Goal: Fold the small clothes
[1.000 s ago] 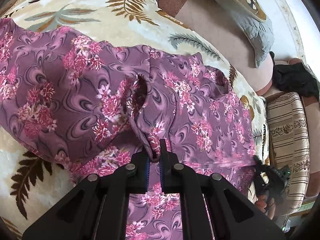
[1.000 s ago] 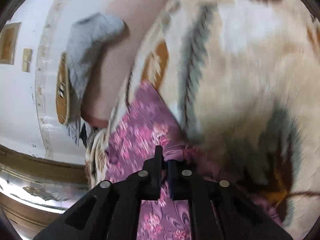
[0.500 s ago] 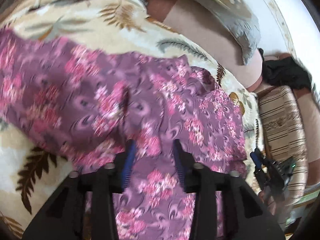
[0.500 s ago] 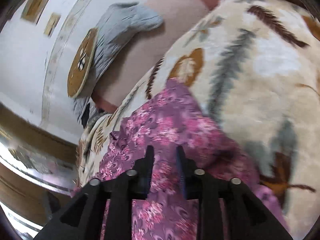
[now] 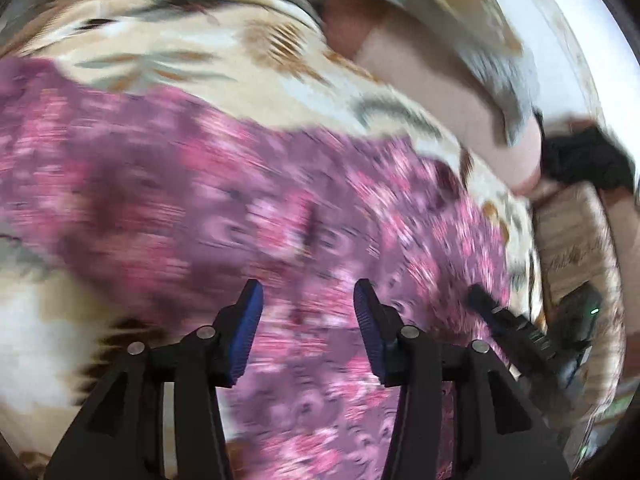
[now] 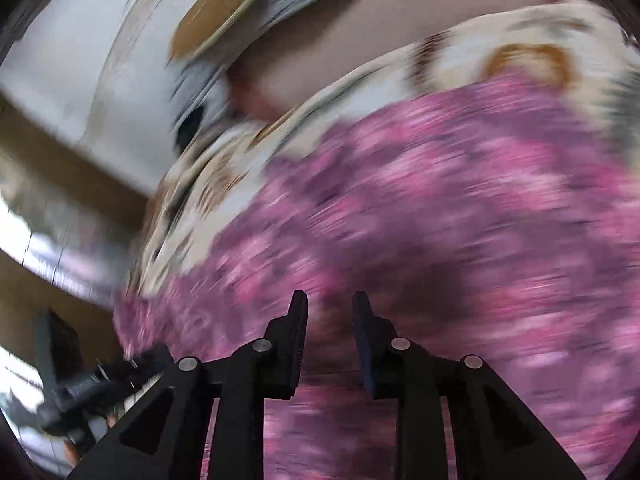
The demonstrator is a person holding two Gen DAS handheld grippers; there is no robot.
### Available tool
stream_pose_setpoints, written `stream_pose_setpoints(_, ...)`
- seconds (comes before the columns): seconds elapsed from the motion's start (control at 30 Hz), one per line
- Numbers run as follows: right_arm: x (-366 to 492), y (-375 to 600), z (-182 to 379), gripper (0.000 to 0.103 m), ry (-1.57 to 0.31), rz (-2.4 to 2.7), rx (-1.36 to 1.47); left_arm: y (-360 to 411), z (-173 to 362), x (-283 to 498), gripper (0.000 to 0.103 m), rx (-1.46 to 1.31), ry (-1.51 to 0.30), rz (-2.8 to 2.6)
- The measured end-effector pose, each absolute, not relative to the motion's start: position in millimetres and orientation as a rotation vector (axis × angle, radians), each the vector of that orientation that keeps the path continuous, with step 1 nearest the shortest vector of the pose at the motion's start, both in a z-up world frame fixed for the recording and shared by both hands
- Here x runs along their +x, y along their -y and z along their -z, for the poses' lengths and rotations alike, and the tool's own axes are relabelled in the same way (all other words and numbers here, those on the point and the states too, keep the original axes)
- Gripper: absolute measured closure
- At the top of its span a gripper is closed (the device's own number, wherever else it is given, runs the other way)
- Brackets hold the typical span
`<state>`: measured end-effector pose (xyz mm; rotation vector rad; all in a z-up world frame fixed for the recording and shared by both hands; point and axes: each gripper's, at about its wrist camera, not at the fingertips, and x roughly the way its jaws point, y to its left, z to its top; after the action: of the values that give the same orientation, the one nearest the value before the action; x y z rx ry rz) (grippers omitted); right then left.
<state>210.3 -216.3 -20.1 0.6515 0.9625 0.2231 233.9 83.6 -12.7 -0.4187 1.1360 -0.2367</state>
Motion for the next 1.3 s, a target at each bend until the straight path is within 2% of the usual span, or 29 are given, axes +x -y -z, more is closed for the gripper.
stream_pose_setpoints(0.13, 226.6, 144.2, 34.7, 0.077, -1.042, -0.377, 0.635, -160.2, 4.0, 232.8, 0.053, -0.478, -1.089, 0.096)
stream_pose_setpoints(0.2, 226.1, 119.2, 42.1, 0.072, -1.055, -0.412, 0.605, -209.5, 3.2, 233.0, 0.053, -0.522, -1.073, 0.011)
stream_pose_setpoints(0.27, 219.5, 111.1, 41.7, 0.068, -0.976, -0.395, 0.543, -251.0, 5.2, 232.1, 0.053, -0.586, -1.060, -0.058)
stream_pose_setpoints(0.4, 215.4, 108.7, 46.2, 0.068, -0.926, -0.399, 0.471, -323.7, 20.4, 231.3, 0.049, -0.734, -1.025, -0.188)
stream_pose_setpoints(0.63, 214.6, 105.5, 45.6, 0.068, -0.919, -0.388, 0.431, -355.0, 58.6, 251.2, 0.041, -0.903, -0.986, -0.194)
stream_pose_setpoints(0.7, 215.5, 106.0, 45.5, 0.068, -0.919, -0.391, 0.439, -352.1, 61.6, 258.1, 0.037, -0.938, -0.948, -0.191)
stream_pose_setpoints(0.77, 215.1, 107.2, 45.7, 0.068, -0.920, -0.393, 0.444, -351.9, 60.3, 264.0, 0.037, -0.984, -0.909, -0.173)
stream_pose_setpoints(0.8, 215.7, 105.7, 46.3, 0.068, -0.920, -0.393, 0.444, -350.2, 60.1, 267.5, 0.041, -1.009, -0.898, -0.148)
stream_pose_setpoints(0.83, 216.2, 105.0, 46.9, 0.068, -0.920, -0.393, 0.445, -351.9, 55.9, 270.6, 0.062, -1.020, -0.889, -0.131)
stream_pose_setpoints(0.87, 216.2, 105.1, 47.1, 0.068, -0.920, -0.393, 0.446, -350.4, 53.2, 274.0, 0.072, -1.019, -0.891, -0.119)
stream_pose_setpoints(0.9, 216.5, 104.8, 47.0, 0.068, -0.922, -0.394, 0.448, -348.2, 49.1, 277.6, 0.089, -1.005, -0.891, -0.107)
stream_pose_setpoints(0.93, 215.2, 107.1, 46.9, 0.068, -0.923, -0.395, 0.451, -344.7, 41.9, 278.7, 0.096, -0.979, -0.889, -0.099)
stream_pose_setpoints(1.17, 221.5, 114.2, 32.0, 0.069, -1.009, -0.390, 0.429, -302.4, -11.5, 275.4, 0.098, -0.842, -0.853, -0.015)
stream_pose_setpoints(1.3, 208.1, 153.6, 20.6, 0.066, -0.983, -0.311, 0.481, -259.0, -42.0, 271.3, 0.098, -0.759, -0.831, 0.077)
